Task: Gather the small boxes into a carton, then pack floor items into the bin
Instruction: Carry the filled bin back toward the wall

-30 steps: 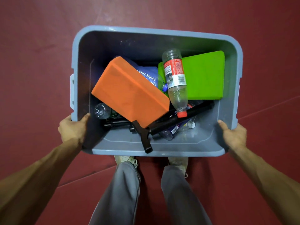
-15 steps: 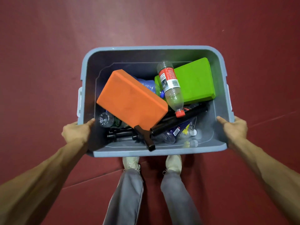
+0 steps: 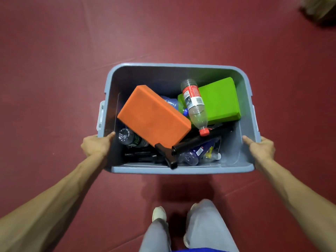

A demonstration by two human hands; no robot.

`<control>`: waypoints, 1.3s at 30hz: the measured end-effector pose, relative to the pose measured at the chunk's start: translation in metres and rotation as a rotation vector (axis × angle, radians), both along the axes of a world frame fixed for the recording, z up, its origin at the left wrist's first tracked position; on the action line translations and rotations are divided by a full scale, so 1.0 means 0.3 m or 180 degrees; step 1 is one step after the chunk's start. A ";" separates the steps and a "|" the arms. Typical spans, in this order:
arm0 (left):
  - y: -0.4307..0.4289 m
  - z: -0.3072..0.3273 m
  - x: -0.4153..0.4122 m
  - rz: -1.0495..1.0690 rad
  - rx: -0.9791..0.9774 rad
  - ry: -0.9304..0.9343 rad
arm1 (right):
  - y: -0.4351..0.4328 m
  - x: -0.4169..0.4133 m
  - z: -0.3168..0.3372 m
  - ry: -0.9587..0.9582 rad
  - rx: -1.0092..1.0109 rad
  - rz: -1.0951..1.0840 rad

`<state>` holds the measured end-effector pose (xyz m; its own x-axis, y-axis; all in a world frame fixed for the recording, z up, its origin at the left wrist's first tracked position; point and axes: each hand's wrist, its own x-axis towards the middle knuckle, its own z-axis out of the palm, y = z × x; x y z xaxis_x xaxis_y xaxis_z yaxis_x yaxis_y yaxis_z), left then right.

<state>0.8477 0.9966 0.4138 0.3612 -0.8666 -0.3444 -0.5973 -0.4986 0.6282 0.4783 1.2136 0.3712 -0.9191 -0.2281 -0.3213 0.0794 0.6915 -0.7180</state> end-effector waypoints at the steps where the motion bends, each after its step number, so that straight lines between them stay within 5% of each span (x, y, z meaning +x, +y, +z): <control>1: -0.023 0.044 -0.035 -0.0017 -0.0033 0.0052 | -0.010 -0.030 0.038 0.0027 -0.0043 -0.0046; 21: -0.836 0.415 -1.603 -0.0225 -0.0377 0.0260 | -0.599 -1.391 0.354 0.0065 -0.0597 -0.0608; 39: -2.070 0.340 -2.678 -0.0940 -0.0218 0.0456 | -1.738 -2.448 0.396 0.0320 -0.0104 -0.0667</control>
<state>0.0443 0.3754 0.5158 0.0431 -0.9495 -0.3109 -0.6130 -0.2709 0.7422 -0.2560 0.6922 0.4900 -0.9745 -0.0376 -0.2212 0.1457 0.6436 -0.7513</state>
